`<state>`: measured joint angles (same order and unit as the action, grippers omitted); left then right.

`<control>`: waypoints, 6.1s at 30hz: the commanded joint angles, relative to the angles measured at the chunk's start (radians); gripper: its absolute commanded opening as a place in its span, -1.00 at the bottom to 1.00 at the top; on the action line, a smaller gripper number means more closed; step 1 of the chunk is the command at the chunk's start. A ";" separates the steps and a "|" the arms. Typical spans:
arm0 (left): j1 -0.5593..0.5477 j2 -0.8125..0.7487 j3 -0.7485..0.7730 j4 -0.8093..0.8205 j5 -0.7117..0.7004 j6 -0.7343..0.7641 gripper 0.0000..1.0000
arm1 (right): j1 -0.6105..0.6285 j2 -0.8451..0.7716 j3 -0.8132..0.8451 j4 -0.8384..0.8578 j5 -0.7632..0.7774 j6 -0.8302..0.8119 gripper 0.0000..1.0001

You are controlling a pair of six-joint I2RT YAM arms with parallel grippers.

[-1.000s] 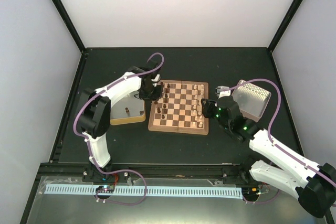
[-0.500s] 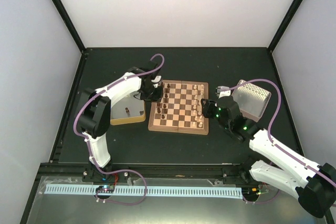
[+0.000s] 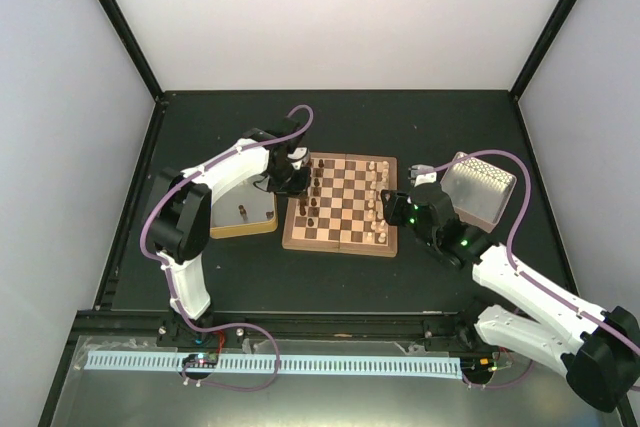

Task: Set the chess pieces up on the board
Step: Place the chess piece on the chessboard, then move the chess piece to the chessboard, then pick up the chess piece from the storage box.

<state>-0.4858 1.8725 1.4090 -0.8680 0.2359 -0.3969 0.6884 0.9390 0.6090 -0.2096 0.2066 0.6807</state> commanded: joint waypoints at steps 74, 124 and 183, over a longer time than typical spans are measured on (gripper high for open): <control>-0.003 -0.041 0.033 0.055 -0.127 -0.022 -0.77 | -0.005 -0.006 -0.015 0.018 0.009 0.009 -0.15; 0.007 -0.144 0.040 0.038 -0.252 -0.046 0.48 | -0.005 -0.047 -0.022 -0.005 0.002 0.021 -0.14; -0.061 -0.518 -0.424 0.085 -0.149 -0.180 -0.76 | -0.005 -0.124 -0.058 -0.060 -0.051 0.092 -0.16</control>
<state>-0.4744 1.3418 0.9936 -0.7555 0.0551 -0.5175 0.6884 0.8413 0.5709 -0.2661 0.1478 0.7525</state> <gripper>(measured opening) 0.121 0.420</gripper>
